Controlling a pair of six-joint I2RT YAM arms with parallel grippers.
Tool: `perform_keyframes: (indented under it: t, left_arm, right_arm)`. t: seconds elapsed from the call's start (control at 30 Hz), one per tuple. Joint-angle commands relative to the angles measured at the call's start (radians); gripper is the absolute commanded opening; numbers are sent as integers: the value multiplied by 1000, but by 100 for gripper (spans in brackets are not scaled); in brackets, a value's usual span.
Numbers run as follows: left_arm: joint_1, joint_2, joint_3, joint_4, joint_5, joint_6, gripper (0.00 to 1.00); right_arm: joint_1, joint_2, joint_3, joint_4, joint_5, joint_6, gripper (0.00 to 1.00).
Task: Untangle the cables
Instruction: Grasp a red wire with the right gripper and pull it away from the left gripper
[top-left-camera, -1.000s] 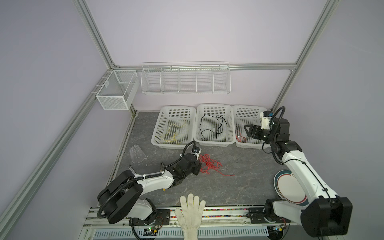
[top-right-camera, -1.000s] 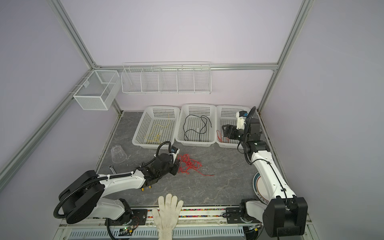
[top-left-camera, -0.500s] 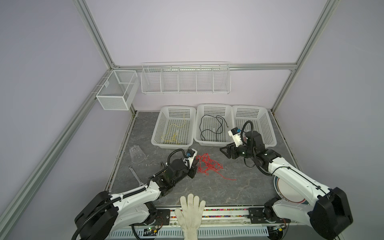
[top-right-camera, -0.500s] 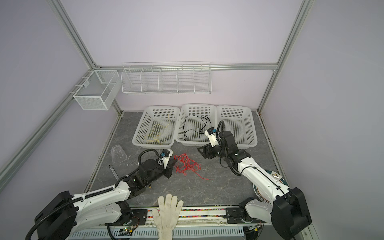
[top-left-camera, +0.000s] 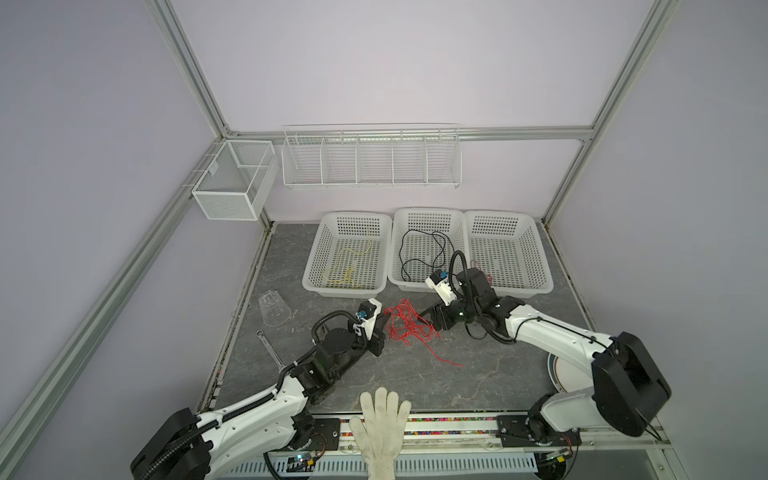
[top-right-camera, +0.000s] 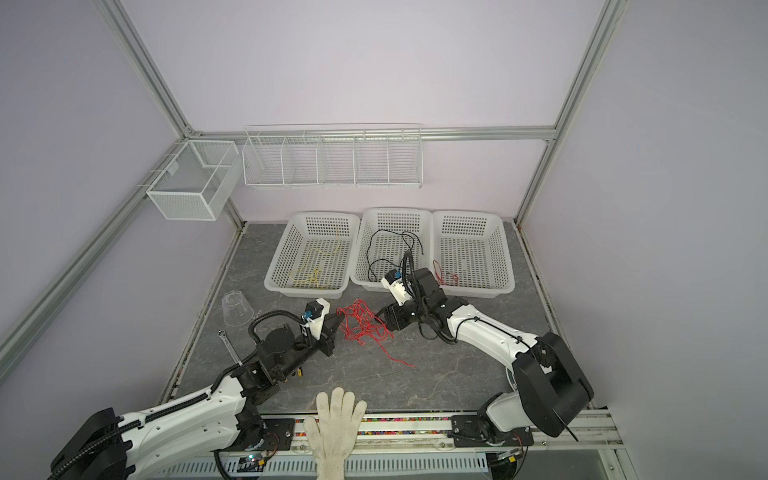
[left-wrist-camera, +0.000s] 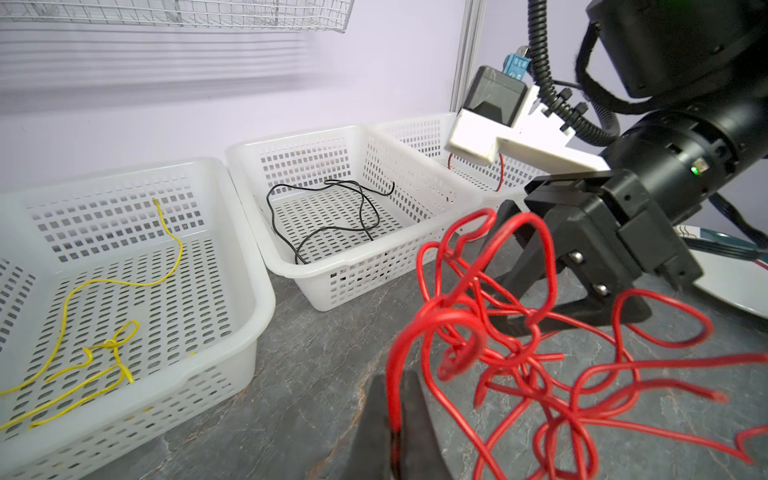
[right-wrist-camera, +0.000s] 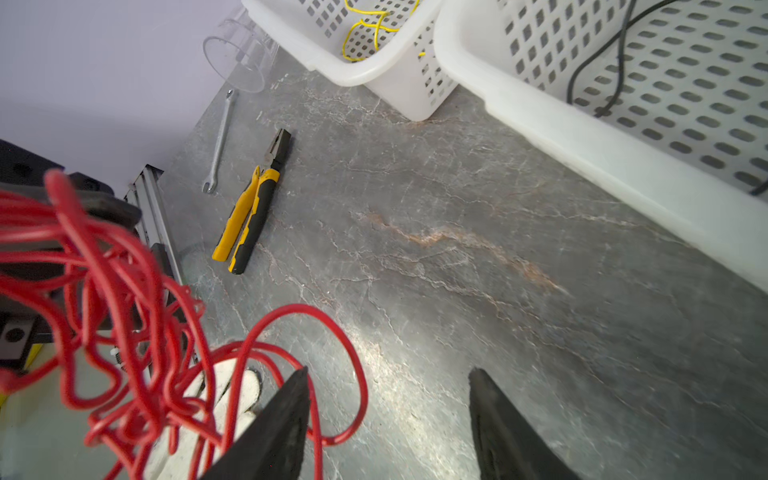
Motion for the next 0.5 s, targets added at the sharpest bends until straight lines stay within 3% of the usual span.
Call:
perform_keyframes:
  t: [0.0, 0.1, 0.27, 0.47]
  left_arm:
    - [2, -4, -11, 82, -11, 13, 0]
    - [2, 0, -20, 106, -8, 13, 0]
    - [3, -5, -23, 94, -41, 3, 0]
    - [2, -68, -45, 41, -157, -53, 0]
  right_arm:
    - [17, 30, 44, 52, -51, 16, 57]
    - [21, 52, 46, 93, -78, 43, 48]
    - [24, 66, 52, 85, -24, 54, 7]
    - [24, 33, 32, -29, 209, 29, 7]
